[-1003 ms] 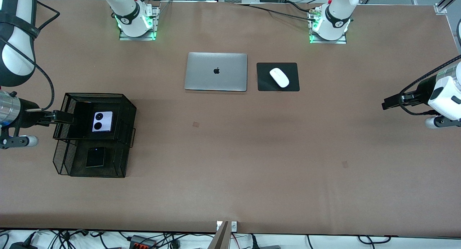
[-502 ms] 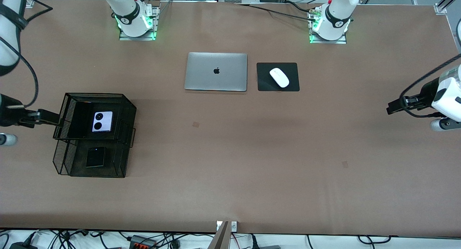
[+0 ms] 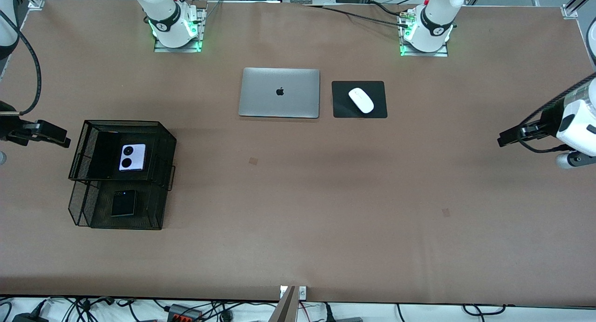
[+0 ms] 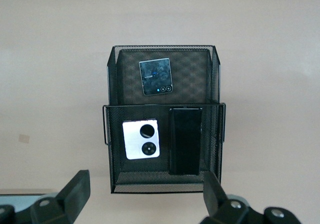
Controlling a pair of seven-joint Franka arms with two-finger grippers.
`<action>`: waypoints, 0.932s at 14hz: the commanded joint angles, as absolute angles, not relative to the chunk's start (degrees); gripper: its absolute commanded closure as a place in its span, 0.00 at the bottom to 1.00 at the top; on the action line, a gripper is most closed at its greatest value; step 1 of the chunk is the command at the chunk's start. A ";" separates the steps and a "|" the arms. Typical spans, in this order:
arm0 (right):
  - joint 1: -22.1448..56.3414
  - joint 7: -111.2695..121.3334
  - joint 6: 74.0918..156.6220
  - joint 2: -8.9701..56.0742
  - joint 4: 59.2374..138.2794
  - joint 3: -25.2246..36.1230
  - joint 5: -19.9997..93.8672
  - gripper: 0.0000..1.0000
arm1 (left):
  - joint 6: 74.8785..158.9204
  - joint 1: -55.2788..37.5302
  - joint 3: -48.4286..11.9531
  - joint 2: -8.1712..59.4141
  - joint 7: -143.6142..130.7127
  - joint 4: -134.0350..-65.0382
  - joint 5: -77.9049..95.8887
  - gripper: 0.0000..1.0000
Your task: Place phones with both arms
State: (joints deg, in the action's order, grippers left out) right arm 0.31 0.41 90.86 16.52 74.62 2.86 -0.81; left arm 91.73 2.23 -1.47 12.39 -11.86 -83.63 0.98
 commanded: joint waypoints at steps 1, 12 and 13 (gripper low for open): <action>-0.97 -0.44 90.36 14.77 76.81 1.23 -1.93 0.00 | 91.23 1.67 -0.79 10.46 -10.28 -85.69 2.20 0.00; -0.88 1.58 99.05 1.76 96.33 1.14 -2.02 0.00 | 90.53 1.58 -0.79 10.37 -10.11 -85.69 2.46 0.00; -0.79 0.97 98.97 1.84 95.63 0.88 -2.11 0.00 | 90.53 1.58 -0.79 10.37 -10.02 -85.61 2.46 0.00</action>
